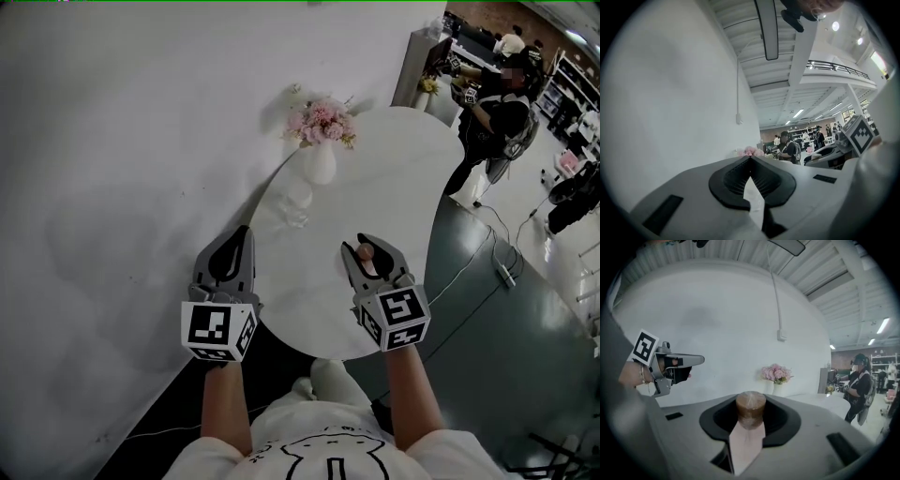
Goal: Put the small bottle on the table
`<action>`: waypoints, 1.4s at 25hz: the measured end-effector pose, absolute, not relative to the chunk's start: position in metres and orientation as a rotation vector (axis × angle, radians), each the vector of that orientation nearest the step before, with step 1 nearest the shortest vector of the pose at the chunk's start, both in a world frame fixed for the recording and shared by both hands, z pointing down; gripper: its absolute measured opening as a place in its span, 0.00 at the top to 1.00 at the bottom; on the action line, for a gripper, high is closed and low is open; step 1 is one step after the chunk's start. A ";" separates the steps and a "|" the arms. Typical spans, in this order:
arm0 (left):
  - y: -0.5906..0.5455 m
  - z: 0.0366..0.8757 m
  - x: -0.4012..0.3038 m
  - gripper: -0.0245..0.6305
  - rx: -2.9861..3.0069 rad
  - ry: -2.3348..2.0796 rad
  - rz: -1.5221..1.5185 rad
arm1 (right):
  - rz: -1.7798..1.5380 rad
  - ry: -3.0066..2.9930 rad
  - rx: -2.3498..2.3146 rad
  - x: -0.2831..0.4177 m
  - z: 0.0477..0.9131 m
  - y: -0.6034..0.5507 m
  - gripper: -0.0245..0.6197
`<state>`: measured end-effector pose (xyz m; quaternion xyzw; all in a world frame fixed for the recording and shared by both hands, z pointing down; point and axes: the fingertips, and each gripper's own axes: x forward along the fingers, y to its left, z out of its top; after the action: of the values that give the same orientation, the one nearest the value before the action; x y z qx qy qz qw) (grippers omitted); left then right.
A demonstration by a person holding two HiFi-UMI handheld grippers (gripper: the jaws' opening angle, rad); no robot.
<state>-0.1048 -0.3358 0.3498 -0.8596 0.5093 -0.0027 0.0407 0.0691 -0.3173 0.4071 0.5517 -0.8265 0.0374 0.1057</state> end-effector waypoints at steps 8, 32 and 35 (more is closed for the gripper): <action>-0.366 0.366 -0.099 0.96 -2.627 1.613 -0.018 | 0.165 -2.430 1.529 0.066 0.460 -0.368 0.78; -0.408 0.388 -0.099 0.96 -2.610 1.694 -0.101 | 0.362 -2.373 1.343 0.054 0.578 -0.431 0.78; -0.409 0.390 -0.104 0.96 -2.604 1.714 -0.105 | 0.373 -2.366 1.327 0.052 0.587 -0.432 0.78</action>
<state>-0.1044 -0.4090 0.3901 -0.8348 0.5494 -0.0338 0.0109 0.0522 -0.4316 0.5865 0.4748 -0.8466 0.1333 0.2003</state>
